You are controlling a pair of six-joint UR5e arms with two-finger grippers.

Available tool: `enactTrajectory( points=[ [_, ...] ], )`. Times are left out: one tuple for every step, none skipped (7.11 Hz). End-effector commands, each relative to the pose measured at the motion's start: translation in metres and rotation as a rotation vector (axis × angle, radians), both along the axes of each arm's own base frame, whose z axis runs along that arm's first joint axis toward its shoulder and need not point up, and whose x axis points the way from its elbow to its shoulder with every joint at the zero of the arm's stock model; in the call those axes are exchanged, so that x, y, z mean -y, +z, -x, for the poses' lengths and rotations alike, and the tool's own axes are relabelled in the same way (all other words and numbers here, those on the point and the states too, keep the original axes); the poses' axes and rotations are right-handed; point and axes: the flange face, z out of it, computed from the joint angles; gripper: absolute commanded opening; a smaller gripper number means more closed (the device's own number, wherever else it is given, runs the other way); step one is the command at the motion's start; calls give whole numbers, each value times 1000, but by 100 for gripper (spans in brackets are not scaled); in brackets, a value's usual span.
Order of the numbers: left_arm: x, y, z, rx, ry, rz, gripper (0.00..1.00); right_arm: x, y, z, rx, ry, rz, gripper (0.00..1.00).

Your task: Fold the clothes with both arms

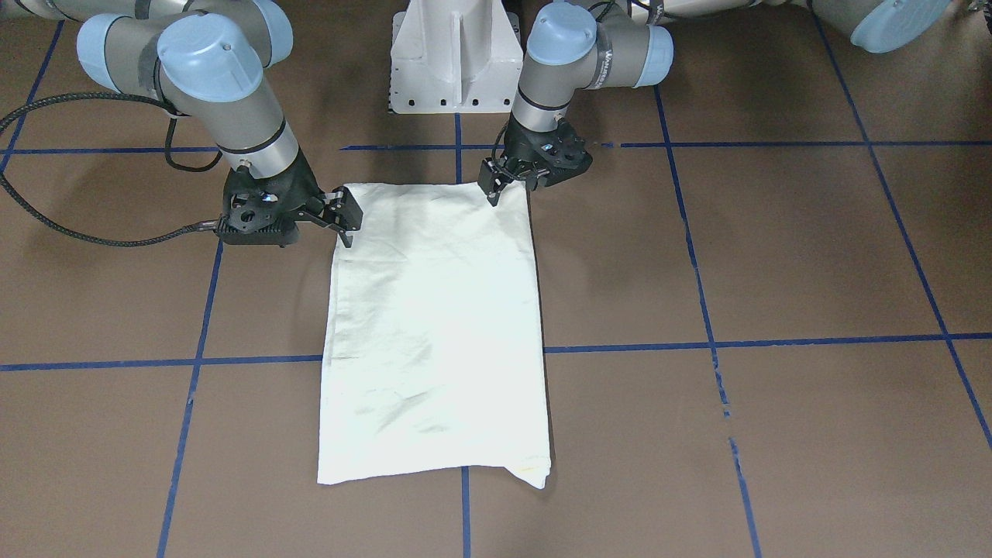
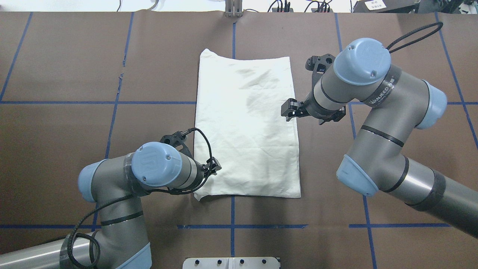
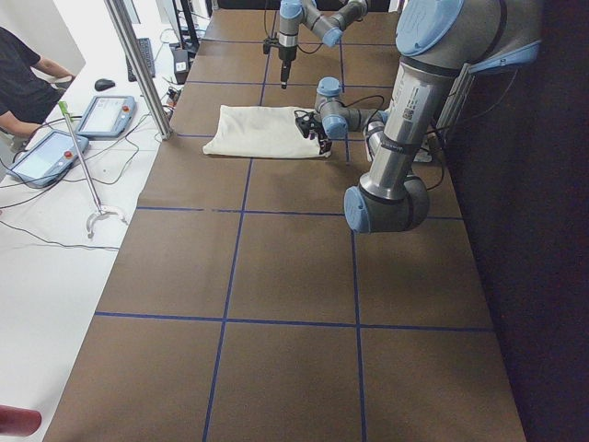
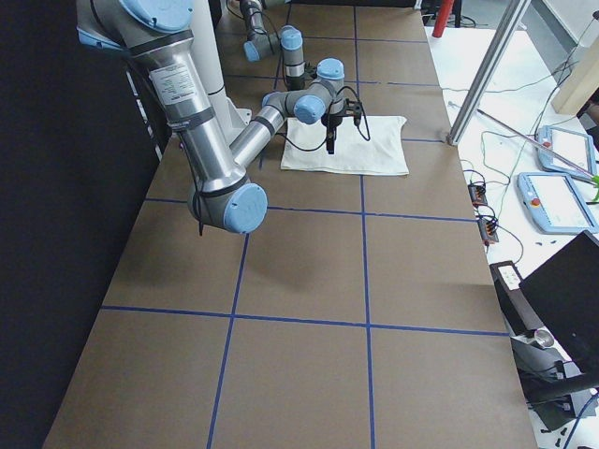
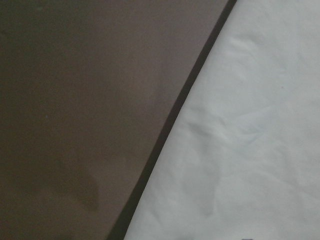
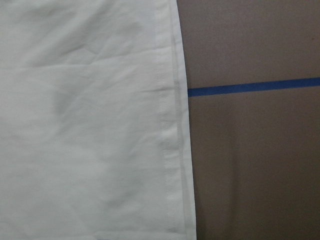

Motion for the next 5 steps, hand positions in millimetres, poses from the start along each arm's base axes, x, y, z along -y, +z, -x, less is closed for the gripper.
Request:
enactTrajectory(
  points=[
    [-18, 6, -12, 10, 19, 15, 79, 0, -3, 0, 5, 0, -3, 100],
    [-18, 15, -12, 26, 14, 17, 77, 0, -4, 0, 5, -1, -3, 100],
    [-18, 25, -11, 41, 9, 18, 75, 0, -4, 0, 5, 0, -3, 100],
    [-16, 28, -9, 49, 2, 16, 73, 0, -3, 1, 3, 0, -3, 100],
    [-17, 28, -9, 47, 3, 15, 70, 0, -3, 1, 3, 0, -3, 100]
  ],
)
